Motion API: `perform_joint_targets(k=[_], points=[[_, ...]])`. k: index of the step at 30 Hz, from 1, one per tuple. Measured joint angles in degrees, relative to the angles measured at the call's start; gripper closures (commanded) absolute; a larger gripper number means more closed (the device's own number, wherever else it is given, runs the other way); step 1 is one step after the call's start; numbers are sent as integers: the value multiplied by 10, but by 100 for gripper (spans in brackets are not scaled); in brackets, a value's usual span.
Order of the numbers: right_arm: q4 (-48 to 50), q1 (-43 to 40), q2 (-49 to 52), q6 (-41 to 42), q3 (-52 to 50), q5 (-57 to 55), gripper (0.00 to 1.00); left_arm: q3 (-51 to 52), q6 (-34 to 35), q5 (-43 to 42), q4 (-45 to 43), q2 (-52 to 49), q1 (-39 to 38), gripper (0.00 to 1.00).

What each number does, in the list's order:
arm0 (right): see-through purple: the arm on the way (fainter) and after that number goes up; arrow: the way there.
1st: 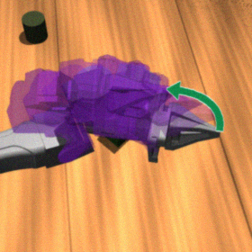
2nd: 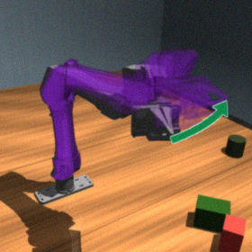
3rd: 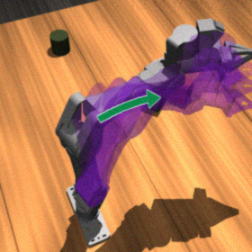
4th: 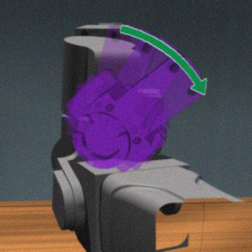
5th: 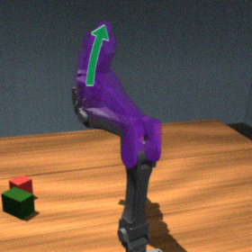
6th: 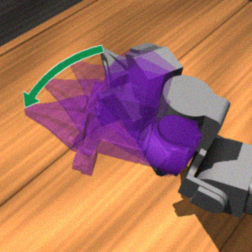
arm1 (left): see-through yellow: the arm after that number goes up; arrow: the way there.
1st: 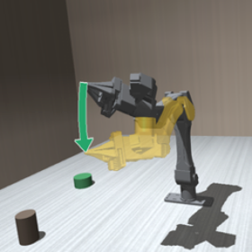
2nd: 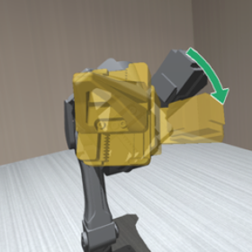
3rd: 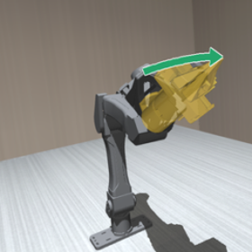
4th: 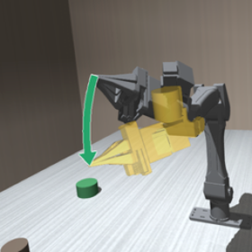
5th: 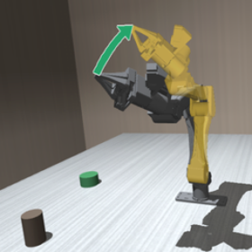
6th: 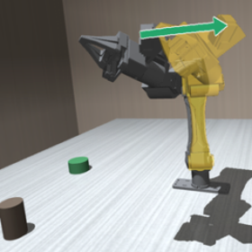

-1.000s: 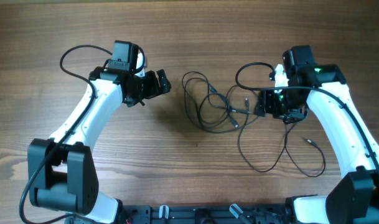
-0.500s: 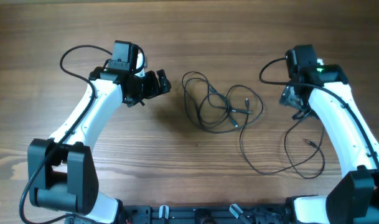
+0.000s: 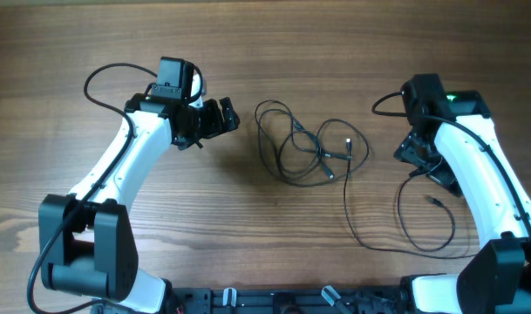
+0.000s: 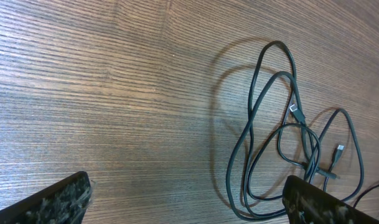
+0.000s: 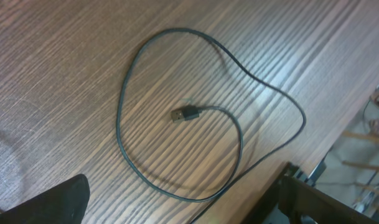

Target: Untangle cables

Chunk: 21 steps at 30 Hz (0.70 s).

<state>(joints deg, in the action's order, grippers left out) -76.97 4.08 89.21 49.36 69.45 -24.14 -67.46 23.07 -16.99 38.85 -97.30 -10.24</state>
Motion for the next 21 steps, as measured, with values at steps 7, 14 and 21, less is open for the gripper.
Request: perform_joint_targets(k=[7,14,21], points=[[141,0,2,85,-148,90,0,0,0,0,0,0,0,0],[346,-1,-5,100,-277,187,9,0,0,0,0,0,0,0],[548,-2,-32,95,-337,150,96,0,0,0,0,0,0,0]])
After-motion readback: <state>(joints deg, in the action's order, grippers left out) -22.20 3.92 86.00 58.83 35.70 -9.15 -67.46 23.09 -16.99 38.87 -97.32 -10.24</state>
